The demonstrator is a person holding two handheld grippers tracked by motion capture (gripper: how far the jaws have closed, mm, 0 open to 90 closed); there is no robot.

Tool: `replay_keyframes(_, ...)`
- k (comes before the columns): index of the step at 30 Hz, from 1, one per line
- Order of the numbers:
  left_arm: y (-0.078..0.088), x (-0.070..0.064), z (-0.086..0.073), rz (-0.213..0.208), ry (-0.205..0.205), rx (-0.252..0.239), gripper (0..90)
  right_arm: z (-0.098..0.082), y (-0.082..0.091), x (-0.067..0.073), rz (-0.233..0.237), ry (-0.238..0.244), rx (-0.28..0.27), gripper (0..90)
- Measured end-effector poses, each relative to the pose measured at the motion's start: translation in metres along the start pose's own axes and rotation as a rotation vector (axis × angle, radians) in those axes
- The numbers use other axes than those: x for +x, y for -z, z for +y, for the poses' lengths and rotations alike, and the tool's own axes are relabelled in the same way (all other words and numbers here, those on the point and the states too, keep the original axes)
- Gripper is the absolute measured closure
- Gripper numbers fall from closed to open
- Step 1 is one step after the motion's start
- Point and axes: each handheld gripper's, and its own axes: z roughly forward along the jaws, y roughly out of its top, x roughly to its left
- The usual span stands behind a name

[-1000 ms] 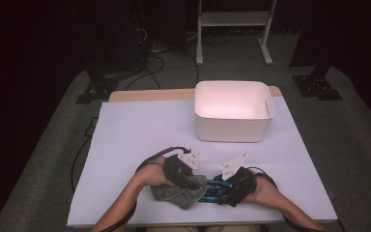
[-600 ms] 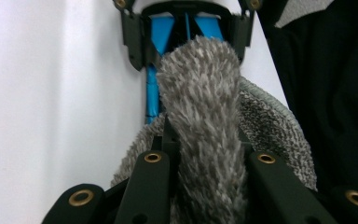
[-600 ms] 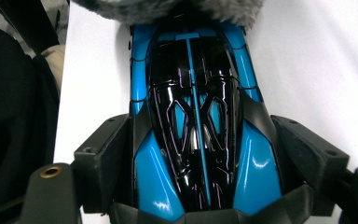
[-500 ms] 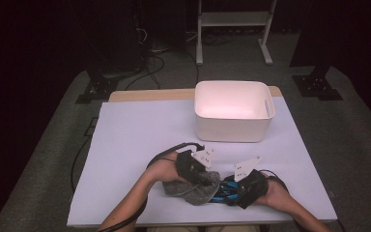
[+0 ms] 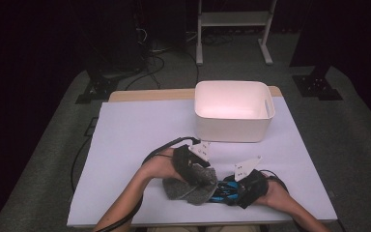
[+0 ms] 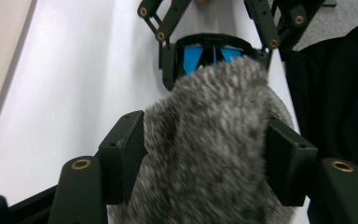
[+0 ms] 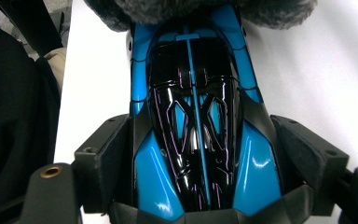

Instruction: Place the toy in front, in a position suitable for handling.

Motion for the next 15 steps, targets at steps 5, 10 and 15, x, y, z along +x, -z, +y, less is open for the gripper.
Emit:
replay_keyframes(5,-0.001,-0.003,-0.014,0.023,0.037,0.065,36.8,0.001,0.001,0.001,-0.003,-0.003,0.008,22.3)
replay_keyframes(10,-0.012,-0.007,-0.017,0.028,0.008,0.065,46.6,-0.002,0.003,0.002,-0.012,-0.016,0.006,21.9)
replay_keyframes(15,-0.026,-0.011,-0.017,0.031,-0.032,0.062,63.3,-0.003,0.003,0.002,-0.019,-0.008,0.005,21.8)
